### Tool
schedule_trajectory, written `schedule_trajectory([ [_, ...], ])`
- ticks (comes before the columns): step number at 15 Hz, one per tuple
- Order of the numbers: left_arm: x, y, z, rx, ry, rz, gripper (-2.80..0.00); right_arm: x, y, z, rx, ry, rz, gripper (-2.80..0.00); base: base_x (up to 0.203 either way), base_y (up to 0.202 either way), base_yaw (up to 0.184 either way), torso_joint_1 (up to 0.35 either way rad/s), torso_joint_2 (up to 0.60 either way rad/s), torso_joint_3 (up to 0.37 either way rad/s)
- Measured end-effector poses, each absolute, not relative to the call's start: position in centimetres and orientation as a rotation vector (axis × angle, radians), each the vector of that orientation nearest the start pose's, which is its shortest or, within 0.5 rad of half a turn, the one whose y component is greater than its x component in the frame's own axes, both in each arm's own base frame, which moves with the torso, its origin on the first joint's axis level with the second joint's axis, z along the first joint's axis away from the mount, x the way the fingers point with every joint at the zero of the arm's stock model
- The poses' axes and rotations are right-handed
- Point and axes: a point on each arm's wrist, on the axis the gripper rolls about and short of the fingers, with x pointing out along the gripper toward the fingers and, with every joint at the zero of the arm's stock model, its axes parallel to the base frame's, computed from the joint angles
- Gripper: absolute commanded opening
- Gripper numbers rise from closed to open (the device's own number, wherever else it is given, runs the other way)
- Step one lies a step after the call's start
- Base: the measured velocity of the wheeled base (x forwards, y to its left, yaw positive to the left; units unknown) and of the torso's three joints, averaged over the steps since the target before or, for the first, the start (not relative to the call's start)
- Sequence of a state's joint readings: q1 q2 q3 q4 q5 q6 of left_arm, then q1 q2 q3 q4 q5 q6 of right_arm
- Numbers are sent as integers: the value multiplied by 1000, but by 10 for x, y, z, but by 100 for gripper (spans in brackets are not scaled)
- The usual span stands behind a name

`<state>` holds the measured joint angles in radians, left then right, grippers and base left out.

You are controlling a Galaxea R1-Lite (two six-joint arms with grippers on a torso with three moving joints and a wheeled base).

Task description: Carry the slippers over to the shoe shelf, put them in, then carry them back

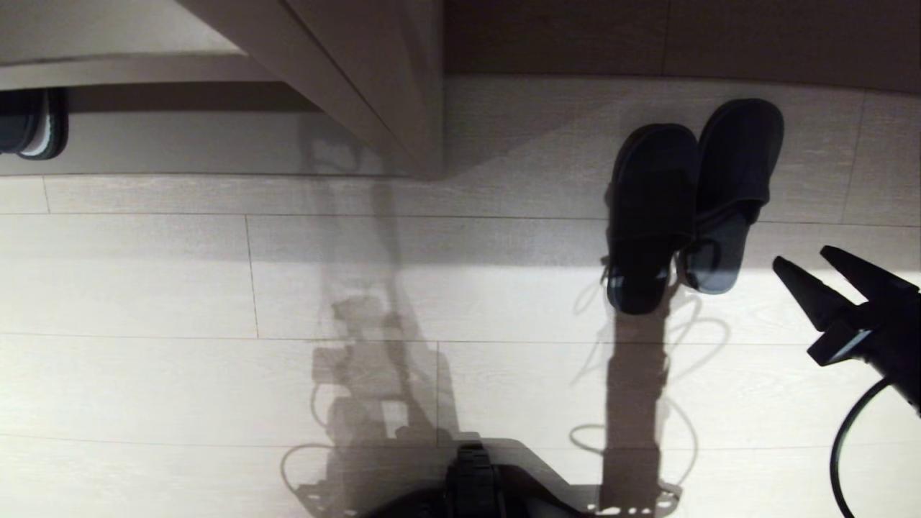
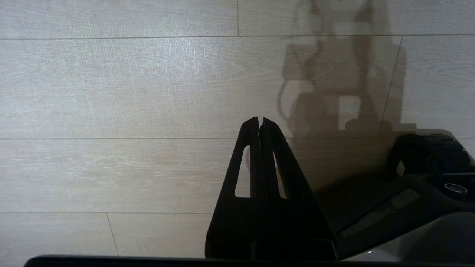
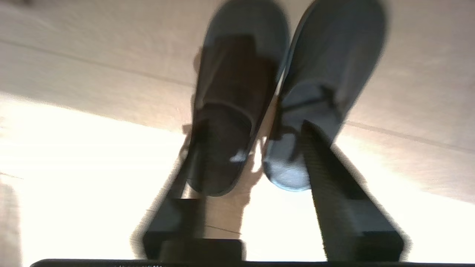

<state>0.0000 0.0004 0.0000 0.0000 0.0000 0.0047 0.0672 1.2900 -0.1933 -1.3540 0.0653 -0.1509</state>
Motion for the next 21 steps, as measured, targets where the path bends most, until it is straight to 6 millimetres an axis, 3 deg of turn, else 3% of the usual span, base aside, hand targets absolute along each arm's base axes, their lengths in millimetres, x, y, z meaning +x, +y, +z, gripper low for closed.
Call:
schedule_trajectory([
  [6, -23, 0, 75, 5, 0, 0, -280, 63, 6, 215, -151, -305, 112, -280, 0, 0, 0, 0, 0, 0],
  [10, -23, 0, 75, 4, 0, 0, -280, 6, 2, 191, -156, -243, 77, -280, 0, 0, 0, 0, 0, 0],
  [13, -23, 0, 75, 4, 0, 0, -280, -10, 2, 158, -158, -206, 42, -280, 0, 0, 0, 0, 0, 0],
  [21, -23, 0, 75, 5, 0, 0, -280, -19, 1, 93, -137, -92, 15, -280, 0, 0, 0, 0, 0, 0],
])
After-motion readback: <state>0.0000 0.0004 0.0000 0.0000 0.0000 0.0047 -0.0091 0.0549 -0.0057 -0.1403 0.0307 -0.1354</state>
